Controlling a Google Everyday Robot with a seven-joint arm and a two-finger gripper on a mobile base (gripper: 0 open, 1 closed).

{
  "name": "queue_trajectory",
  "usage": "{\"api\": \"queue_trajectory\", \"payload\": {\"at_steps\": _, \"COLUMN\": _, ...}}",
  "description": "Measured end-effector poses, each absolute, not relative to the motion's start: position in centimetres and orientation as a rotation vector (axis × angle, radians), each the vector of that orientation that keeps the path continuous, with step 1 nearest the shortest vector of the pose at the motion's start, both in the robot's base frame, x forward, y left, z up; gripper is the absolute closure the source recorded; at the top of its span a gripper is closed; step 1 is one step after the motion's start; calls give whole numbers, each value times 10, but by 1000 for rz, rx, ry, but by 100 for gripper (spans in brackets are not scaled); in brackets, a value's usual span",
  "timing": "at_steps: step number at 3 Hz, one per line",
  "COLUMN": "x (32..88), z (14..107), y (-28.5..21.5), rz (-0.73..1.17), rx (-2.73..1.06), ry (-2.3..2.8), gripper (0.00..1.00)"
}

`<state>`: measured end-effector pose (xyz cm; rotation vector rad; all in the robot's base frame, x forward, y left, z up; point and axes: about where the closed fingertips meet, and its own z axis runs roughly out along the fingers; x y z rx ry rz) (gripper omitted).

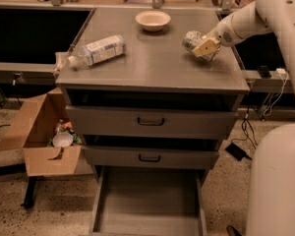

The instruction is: Pick 7up can from bottom drawer and place on counter

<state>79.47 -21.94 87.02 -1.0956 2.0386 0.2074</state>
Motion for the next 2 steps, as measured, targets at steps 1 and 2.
{"api": "queue_trajectory", "payload": {"at_steps": 1, "x": 795, "z": 870, "y": -219, "rz": 207, "rx": -1096, "ry": 2039, "gripper": 74}}
{"api": "queue_trajectory", "payload": {"at_steps": 2, "x": 795, "z": 870, "y": -219, "rz": 207, "rx": -1096, "ry": 2039, "gripper": 50}}
